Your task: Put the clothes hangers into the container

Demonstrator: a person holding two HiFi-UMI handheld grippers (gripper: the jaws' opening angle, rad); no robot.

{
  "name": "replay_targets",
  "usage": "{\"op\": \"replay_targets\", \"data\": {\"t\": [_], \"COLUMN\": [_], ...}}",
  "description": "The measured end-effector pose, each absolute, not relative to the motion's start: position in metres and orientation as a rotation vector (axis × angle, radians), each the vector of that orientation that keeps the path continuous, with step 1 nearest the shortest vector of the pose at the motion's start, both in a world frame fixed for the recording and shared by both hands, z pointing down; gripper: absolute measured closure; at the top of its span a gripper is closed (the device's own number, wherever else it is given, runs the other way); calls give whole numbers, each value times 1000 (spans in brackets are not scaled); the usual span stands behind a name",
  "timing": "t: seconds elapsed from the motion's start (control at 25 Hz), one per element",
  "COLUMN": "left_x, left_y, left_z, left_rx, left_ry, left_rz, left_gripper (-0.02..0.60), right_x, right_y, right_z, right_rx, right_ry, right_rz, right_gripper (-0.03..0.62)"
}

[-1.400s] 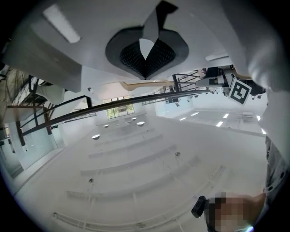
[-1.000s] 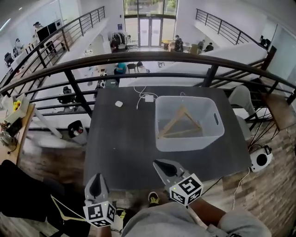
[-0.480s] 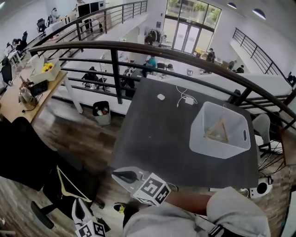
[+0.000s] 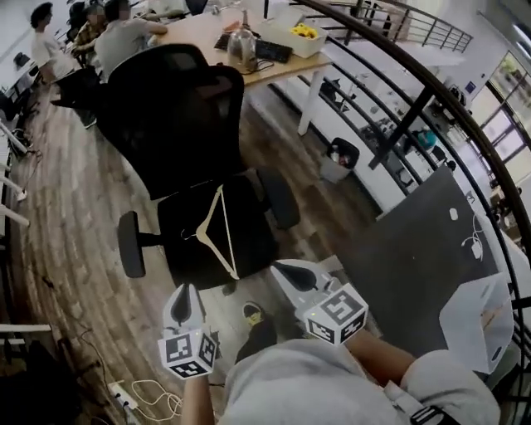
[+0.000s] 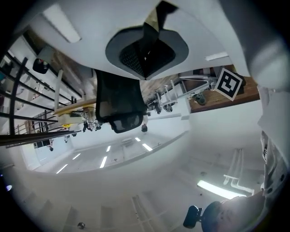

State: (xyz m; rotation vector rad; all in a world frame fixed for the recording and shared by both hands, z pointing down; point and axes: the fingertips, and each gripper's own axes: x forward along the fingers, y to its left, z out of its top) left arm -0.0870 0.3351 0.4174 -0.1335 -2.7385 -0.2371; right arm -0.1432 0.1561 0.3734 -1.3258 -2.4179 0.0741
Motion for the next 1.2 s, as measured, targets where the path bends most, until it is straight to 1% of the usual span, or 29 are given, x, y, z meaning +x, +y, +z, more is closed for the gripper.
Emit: {"op": "replay_targets", "data": {"t": [0.16, 0.32, 0.4, 0.48, 0.56, 0.72, 0.84, 0.96, 1.04, 1.2], "left_x": [-79, -91, -101, -115, -131, -149, -167, -187, -187, -180], "left_y": [377, 395, 392, 387, 380, 368, 366, 366, 363, 365], "left_z": [439, 463, 482, 503, 526, 580, 624, 670, 703, 766], "left_rx": [-220, -212, -181, -150, -117, -69, -84, -135, -166, -220], "left_ry": [-2682, -2633, -2589, -2541, -2495, -2390, -2332, -2254, -2179, -2052], "left_rz": [-330, -376, -374, -372, -366, -381, -386, -388, -420, -517], "left_gripper": [569, 556, 527, 483, 480, 479, 466, 438, 408, 405], "right_x": [-148, -159, -167, -179, -192, -202, -214, -234, -236, -231], "right_y": [203, 224, 224, 221, 219, 214, 211, 203, 196, 198], "right_z": [385, 394, 403, 414, 427, 464, 494, 518, 534, 564], "right_rx": [-1394, -1393, -1369, -1341, -1311, -1243, -1213, -1180, -1143, -1115], "right_ry": [-2355, -2334, -2327, -2319, -2311, -2288, -2278, -2263, -2239, -2200], "right_rz": [23, 7, 3, -4, -9, -7, -19, -24, -17, -48], "right_gripper": [595, 595, 595, 595, 595, 595, 595, 595, 595, 595]}}
